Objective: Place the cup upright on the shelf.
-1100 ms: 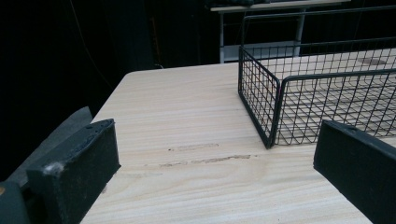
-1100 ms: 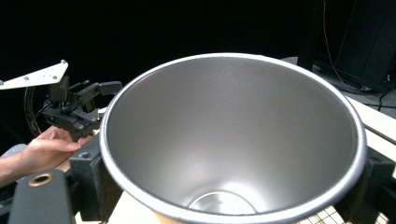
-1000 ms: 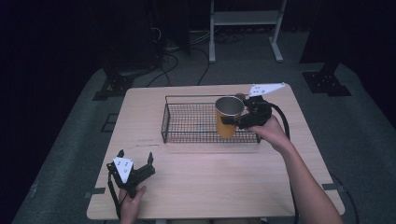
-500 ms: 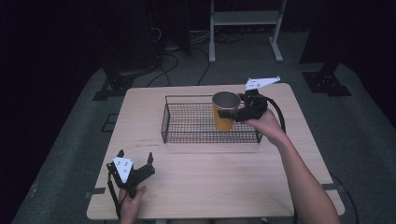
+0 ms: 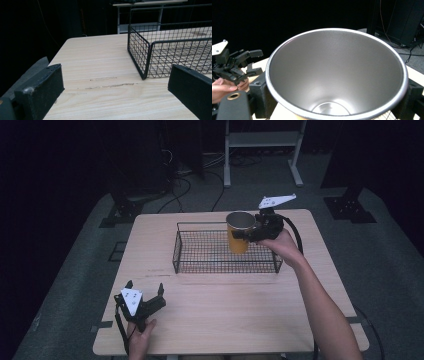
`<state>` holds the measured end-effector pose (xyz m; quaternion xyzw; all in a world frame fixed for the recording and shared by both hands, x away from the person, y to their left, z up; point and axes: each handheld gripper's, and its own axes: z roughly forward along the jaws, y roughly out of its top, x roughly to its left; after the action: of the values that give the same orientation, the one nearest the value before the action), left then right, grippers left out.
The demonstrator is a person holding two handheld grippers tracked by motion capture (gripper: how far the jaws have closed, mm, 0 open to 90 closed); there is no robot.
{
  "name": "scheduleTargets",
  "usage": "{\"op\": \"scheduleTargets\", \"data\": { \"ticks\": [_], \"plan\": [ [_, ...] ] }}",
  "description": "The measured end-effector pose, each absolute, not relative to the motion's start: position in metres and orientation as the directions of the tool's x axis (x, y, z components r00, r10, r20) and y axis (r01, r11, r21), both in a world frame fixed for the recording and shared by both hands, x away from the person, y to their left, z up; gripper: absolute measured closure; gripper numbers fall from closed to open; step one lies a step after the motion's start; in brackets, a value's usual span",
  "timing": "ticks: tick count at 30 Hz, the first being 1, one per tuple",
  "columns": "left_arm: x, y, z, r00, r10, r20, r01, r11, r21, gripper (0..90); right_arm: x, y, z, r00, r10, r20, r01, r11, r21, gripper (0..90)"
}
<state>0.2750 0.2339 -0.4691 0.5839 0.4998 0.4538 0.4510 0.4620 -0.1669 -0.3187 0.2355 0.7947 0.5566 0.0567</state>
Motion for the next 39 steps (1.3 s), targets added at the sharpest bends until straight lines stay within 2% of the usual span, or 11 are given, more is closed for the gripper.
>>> {"op": "scheduleTargets", "data": {
  "ticks": [12,39],
  "plan": [
    [0.275,0.234,-0.469,0.090,0.993,0.081,0.172,-0.096,0.980,0.0,0.480,-0.158,-0.324,-0.882,0.436,0.180,0.322,0.279,0.905,12.8],
    [0.275,0.234,-0.469,0.091,0.993,0.076,0.172,-0.090,0.981,0.0,0.513,-0.144,-0.363,-0.862,0.451,0.232,0.384,0.282,0.879,12.7]
  ]
}}
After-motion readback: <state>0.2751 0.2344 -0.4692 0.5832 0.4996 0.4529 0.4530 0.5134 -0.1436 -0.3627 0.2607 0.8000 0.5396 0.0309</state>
